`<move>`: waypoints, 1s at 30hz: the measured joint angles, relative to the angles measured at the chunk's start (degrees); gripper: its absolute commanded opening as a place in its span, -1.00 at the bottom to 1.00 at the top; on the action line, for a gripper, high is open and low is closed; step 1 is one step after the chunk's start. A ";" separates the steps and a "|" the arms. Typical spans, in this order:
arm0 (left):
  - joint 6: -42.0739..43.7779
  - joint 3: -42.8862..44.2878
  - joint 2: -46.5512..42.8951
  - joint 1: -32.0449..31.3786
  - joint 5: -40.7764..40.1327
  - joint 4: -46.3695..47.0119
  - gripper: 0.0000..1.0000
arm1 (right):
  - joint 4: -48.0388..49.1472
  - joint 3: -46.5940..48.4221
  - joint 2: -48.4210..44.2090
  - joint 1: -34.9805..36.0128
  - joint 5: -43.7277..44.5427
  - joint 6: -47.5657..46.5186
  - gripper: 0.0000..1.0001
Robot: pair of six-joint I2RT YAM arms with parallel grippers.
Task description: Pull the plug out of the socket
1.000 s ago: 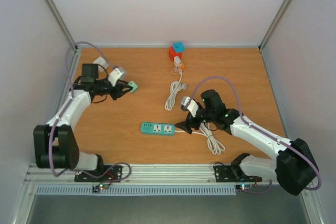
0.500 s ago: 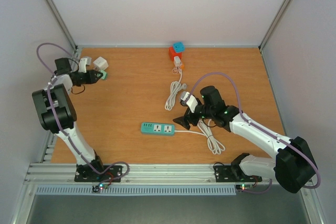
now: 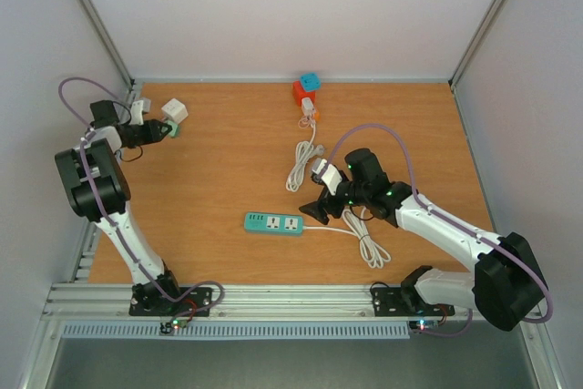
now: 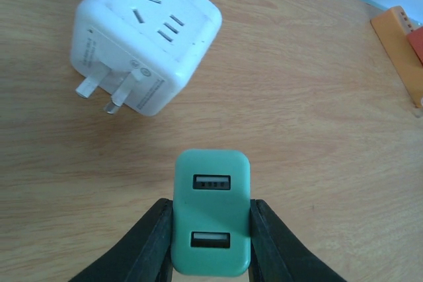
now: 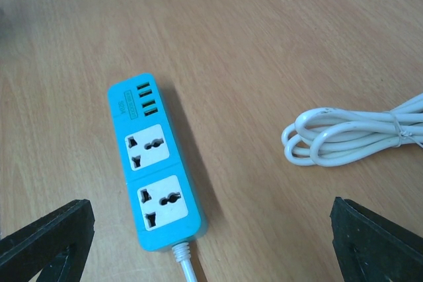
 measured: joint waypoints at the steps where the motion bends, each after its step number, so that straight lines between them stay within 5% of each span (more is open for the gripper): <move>1: -0.04 0.33 0.35 0.04 -0.09 -0.04 -0.37 | -0.02 0.00 0.11 0.00 -0.02 0.00 0.97; 10: -1.53 2.64 3.56 0.55 -1.49 -0.20 0.20 | -0.63 0.37 1.57 0.00 -0.39 -0.46 0.97; 18: -2.69 2.86 4.00 1.05 -2.84 -0.46 0.47 | -2.49 4.26 6.49 2.64 0.09 -2.93 0.97; 23: -1.33 1.88 3.13 1.05 -4.72 -0.76 0.96 | -3.28 6.51 10.08 4.68 0.96 -4.35 0.97; 30: 2.03 -3.43 -5.51 0.81 -6.23 -1.36 0.99 | -4.33 7.98 16.48 9.99 4.72 -6.29 0.97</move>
